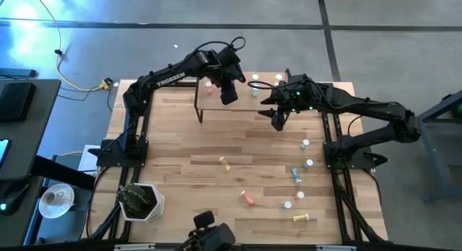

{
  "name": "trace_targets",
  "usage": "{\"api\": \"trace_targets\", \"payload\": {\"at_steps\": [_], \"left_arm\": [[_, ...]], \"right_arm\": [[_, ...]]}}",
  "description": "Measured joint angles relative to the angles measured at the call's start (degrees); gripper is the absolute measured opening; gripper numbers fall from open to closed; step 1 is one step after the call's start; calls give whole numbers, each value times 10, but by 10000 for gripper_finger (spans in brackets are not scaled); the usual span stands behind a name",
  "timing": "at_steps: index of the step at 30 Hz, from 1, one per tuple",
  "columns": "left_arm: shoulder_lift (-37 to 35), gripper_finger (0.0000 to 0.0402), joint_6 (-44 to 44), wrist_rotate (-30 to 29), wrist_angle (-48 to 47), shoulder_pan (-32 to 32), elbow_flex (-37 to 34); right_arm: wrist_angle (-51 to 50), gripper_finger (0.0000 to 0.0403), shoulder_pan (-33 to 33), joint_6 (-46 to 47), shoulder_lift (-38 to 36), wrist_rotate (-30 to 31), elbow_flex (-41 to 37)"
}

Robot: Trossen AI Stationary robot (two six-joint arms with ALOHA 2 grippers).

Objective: Pick and place medicine bottles onto shelf by color
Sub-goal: Put the blue pill bottle on the shelf aligned with the other blue pill bottle

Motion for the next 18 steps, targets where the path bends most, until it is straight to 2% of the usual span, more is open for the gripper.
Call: {"api": "trace_targets", "payload": {"at_steps": [4,18], "left_arm": [[0,141,-3,0,-2,0,0],[0,154,0,0,-3,0,0]], "right_arm": [[0,190,0,0,0,0,0],[-3,190,0,0,0,0,0]]}}
